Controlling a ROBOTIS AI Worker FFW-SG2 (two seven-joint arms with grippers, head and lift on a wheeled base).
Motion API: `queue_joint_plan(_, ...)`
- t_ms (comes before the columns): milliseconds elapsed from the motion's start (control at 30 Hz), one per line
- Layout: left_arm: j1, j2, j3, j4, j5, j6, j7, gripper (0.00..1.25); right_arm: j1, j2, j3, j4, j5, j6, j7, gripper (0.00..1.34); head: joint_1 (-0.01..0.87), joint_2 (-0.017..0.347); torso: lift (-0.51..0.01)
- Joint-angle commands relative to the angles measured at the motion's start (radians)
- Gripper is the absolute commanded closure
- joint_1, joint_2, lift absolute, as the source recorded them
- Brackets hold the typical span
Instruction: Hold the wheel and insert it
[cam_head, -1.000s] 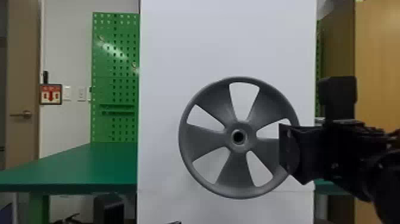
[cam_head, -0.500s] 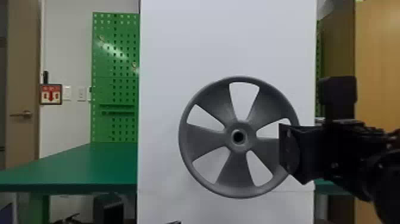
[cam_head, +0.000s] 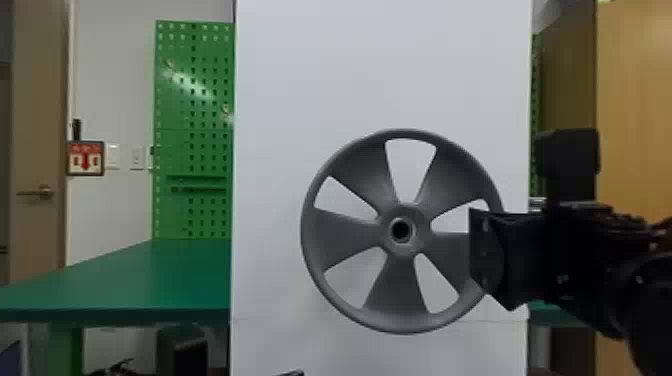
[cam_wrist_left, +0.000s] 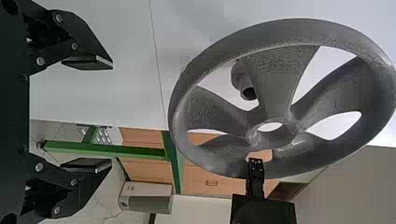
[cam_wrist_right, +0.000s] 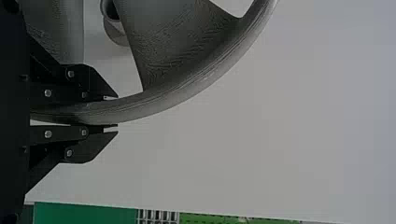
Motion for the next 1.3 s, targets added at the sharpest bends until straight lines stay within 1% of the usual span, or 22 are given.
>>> queue_joint_plan(0,0.0,0.0,0.0,0.0,0.0,0.0,0.0,0.5,0.001,0.0,-0.001,0.0,0.0,-0.002,0.0,1.06,0.0,0.012,-0.492)
queue_joint_plan(733,0.0,0.002,-0.002,0.0,0.002,0.0,0.0,0.5,0.003,0.0,-0.003,0.002,0.003,-0.013,0.0,1.06,0.0,0.012,-0.492)
queue_joint_plan(833,0.0,0.002,-0.002,0.0,0.002,0.0,0.0,0.5,0.003,0.002,-0.004,0.014,0.003,-0.02,0.0,1.06,0.0,0.012,-0.492)
queue_joint_plan(1067,0.0,0.002,-0.003,0.0,0.002,0.0,0.0,0.5,0.0,-0.003,-0.001,0.072,-0.001,-0.088,0.002,1.06,0.0,0.012,-0.492)
queue_joint_plan(1267,0.0,0.002,-0.003,0.0,0.002,0.0,0.0,0.5,-0.008,-0.005,-0.004,0.117,-0.011,-0.116,0.002,1.06,0.0,0.012,-0.492)
